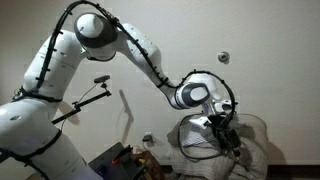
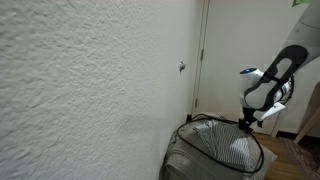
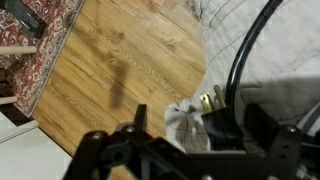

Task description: Tie a knot using the black cable

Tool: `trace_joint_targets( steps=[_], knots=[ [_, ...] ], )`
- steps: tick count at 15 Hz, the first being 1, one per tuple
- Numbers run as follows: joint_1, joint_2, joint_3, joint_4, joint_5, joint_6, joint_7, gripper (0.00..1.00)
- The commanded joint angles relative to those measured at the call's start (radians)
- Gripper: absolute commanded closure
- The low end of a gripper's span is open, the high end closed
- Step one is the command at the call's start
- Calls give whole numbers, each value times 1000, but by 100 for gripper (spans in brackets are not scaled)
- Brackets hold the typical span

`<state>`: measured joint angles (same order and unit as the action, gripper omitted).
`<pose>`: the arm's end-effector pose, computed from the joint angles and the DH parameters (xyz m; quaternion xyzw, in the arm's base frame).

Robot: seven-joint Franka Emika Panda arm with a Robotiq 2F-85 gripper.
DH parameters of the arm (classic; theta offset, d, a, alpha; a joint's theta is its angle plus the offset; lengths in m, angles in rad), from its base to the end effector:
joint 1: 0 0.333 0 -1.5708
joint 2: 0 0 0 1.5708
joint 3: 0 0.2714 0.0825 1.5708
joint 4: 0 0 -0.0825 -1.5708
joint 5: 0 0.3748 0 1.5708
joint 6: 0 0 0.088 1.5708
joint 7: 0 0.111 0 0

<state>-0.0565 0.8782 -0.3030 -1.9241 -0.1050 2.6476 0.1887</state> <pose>0.5060 -0.2061 0.0141 0.9720 -0.1777 -0.0752 0.1345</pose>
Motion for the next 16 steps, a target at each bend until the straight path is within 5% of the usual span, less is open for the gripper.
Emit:
trace_joint_targets(
  steps=[1, 16],
  knots=[
    [-3, 2, 2, 4, -2, -3, 1, 0],
    [43, -61, -43, -80, -10, 51, 56, 0]
  ],
)
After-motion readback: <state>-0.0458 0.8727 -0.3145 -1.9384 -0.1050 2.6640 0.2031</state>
